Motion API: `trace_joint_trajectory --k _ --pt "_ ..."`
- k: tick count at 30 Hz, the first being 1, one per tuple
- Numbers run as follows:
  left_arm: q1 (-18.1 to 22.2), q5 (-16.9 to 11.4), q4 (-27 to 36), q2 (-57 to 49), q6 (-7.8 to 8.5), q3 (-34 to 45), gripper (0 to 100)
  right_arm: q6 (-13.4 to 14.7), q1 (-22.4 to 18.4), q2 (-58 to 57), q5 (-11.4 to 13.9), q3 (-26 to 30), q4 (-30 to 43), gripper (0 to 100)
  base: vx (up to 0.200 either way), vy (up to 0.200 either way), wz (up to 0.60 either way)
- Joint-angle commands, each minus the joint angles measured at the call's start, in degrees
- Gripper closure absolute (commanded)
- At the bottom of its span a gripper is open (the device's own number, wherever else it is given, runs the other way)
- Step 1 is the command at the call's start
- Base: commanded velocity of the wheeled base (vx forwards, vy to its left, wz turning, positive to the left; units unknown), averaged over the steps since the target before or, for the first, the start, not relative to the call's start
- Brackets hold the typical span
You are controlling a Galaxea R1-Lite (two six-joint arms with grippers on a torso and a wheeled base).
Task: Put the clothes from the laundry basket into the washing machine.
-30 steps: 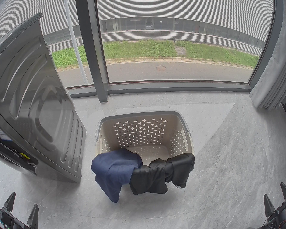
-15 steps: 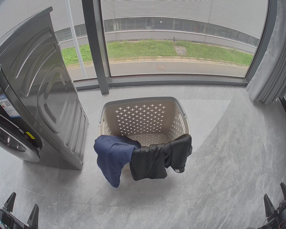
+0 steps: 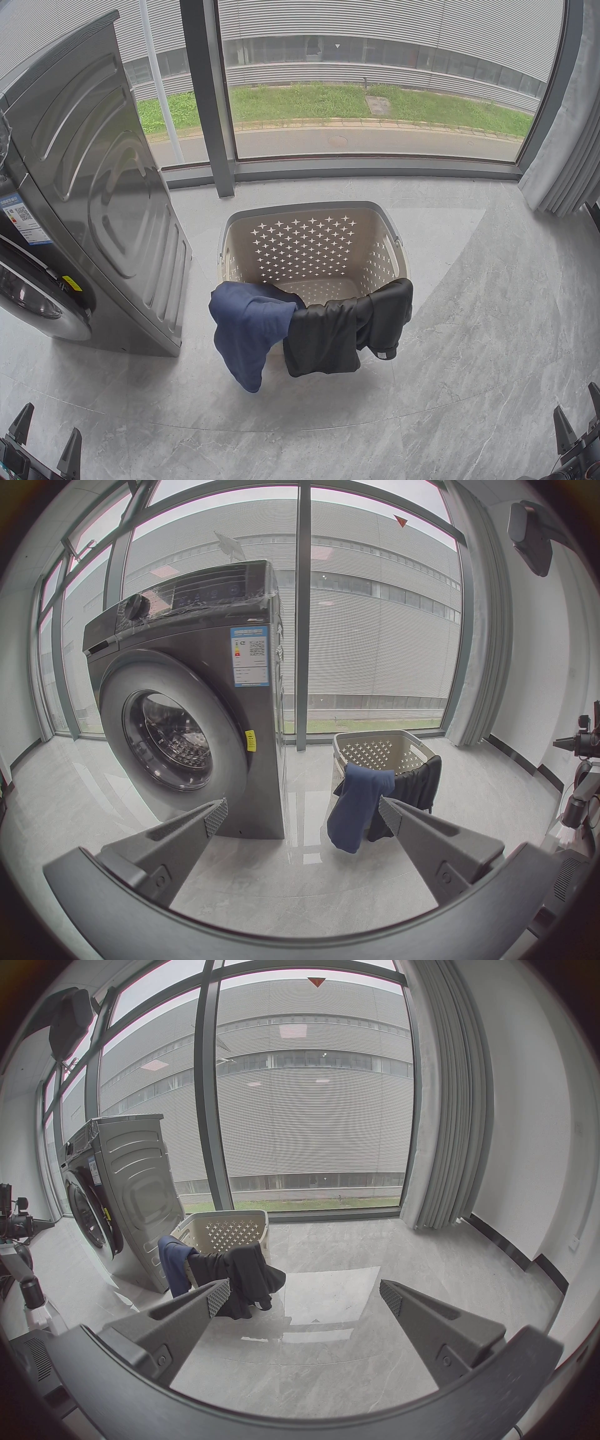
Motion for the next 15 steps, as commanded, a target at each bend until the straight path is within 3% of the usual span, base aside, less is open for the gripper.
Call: trace_joint_trajectory --k 1,15 --pt "0.0 0.0 0.0 -1.0 -0.02 0.9 0 0.0 0.0 -0.9 0.0 1.0 0.0 0 0.000 0.200 0.00" --pt "0.0 0.0 0.0 -1.0 -0.11 1.0 0 0.0 0.0 -0.9 0.0 1.0 0.0 0 0.000 0.200 0.00"
